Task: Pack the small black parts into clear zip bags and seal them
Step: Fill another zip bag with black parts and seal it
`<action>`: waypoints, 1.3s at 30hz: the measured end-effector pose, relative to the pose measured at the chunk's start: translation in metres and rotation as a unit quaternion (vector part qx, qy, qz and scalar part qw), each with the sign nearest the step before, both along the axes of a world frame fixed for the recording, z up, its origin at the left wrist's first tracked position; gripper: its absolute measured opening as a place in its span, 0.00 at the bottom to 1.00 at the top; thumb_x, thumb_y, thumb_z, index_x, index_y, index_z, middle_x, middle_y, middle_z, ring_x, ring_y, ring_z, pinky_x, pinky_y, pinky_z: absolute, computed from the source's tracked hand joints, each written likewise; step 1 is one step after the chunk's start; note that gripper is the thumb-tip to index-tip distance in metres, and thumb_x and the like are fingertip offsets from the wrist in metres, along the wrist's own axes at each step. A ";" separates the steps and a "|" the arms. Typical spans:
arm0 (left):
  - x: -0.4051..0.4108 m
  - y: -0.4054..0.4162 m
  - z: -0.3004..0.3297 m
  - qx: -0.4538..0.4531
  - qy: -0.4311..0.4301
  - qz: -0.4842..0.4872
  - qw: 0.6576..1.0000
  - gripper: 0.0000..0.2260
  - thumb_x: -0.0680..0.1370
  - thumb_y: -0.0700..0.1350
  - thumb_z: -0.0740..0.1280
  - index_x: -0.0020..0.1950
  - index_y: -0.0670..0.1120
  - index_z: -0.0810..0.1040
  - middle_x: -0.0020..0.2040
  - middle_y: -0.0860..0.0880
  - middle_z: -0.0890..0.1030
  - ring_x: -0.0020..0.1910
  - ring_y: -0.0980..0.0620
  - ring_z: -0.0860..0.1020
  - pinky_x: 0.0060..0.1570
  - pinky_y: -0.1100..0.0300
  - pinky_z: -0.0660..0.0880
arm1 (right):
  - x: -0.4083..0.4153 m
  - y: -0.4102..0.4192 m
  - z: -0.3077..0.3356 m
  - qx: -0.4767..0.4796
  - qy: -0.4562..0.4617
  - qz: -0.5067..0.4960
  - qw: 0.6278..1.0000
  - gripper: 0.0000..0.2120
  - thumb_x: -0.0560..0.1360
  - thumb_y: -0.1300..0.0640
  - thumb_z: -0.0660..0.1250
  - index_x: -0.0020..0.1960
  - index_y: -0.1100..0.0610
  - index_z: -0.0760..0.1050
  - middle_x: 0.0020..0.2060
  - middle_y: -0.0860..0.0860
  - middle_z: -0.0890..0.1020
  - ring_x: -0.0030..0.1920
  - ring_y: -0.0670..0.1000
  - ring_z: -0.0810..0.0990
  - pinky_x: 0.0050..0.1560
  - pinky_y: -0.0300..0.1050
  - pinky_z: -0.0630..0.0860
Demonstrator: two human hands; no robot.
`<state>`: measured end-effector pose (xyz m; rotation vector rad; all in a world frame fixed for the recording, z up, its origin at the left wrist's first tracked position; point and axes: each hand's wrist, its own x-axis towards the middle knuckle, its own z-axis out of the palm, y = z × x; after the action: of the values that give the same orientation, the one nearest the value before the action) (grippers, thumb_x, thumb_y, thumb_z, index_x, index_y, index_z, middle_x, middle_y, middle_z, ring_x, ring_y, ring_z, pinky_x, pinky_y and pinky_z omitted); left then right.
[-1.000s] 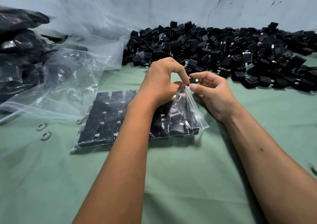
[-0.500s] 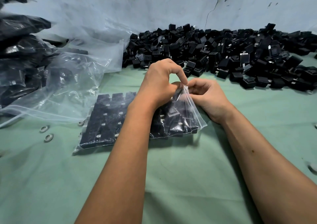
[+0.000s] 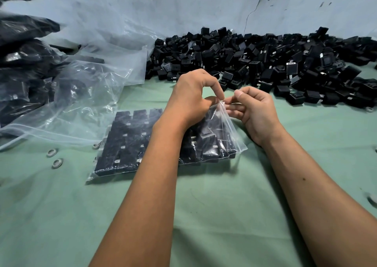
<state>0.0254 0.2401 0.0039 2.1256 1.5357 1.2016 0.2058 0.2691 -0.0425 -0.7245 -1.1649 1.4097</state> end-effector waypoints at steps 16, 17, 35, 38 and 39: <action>0.002 -0.001 0.001 -0.002 0.003 0.001 1.000 0.10 0.71 0.37 0.79 0.41 0.53 0.86 0.50 0.55 0.82 0.54 0.56 0.80 0.56 0.53 0.78 | -0.008 -0.004 0.001 -0.021 0.005 0.084 0.996 0.13 0.82 0.58 0.64 0.44 0.67 0.75 0.32 0.54 0.80 0.27 0.46 0.78 0.28 0.38 0.79; 0.002 -0.001 0.001 -0.004 0.003 0.002 1.000 0.10 0.71 0.37 0.79 0.41 0.53 0.86 0.50 0.55 0.82 0.54 0.56 0.80 0.56 0.53 0.78 | -0.006 -0.002 0.002 -0.028 0.017 0.054 0.998 0.14 0.83 0.58 0.63 0.41 0.65 0.75 0.32 0.55 0.81 0.27 0.47 0.79 0.27 0.37 0.78; -0.006 -0.004 0.000 -0.046 -0.018 0.005 0.999 0.10 0.71 0.37 0.80 0.41 0.53 0.86 0.51 0.56 0.83 0.56 0.55 0.79 0.58 0.50 0.78 | -0.021 0.058 -0.012 0.089 -0.516 -0.246 0.816 0.19 0.79 0.60 0.66 0.69 0.52 0.71 0.68 0.57 0.67 0.67 0.59 0.70 0.70 0.56 0.70; -0.006 -0.004 0.001 -0.043 -0.017 0.003 0.999 0.10 0.71 0.37 0.80 0.42 0.53 0.86 0.51 0.55 0.83 0.56 0.55 0.79 0.59 0.50 0.77 | -0.026 0.074 -0.010 0.157 -0.634 -0.208 0.728 0.28 0.79 0.59 0.66 0.76 0.43 0.64 0.79 0.56 0.54 0.78 0.62 0.52 0.75 0.62 0.60; -0.006 -0.004 0.001 -0.043 -0.016 0.003 0.999 0.10 0.70 0.37 0.80 0.42 0.53 0.86 0.51 0.55 0.83 0.56 0.55 0.79 0.59 0.50 0.77 | -0.028 0.079 -0.009 0.160 -0.664 -0.183 0.707 0.30 0.80 0.56 0.66 0.77 0.40 0.62 0.81 0.53 0.50 0.80 0.61 0.48 0.76 0.63 0.56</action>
<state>0.0193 0.2364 0.0046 2.0393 1.5519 1.1455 0.1779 0.3484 -0.0516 -1.6973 -2.0875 0.1060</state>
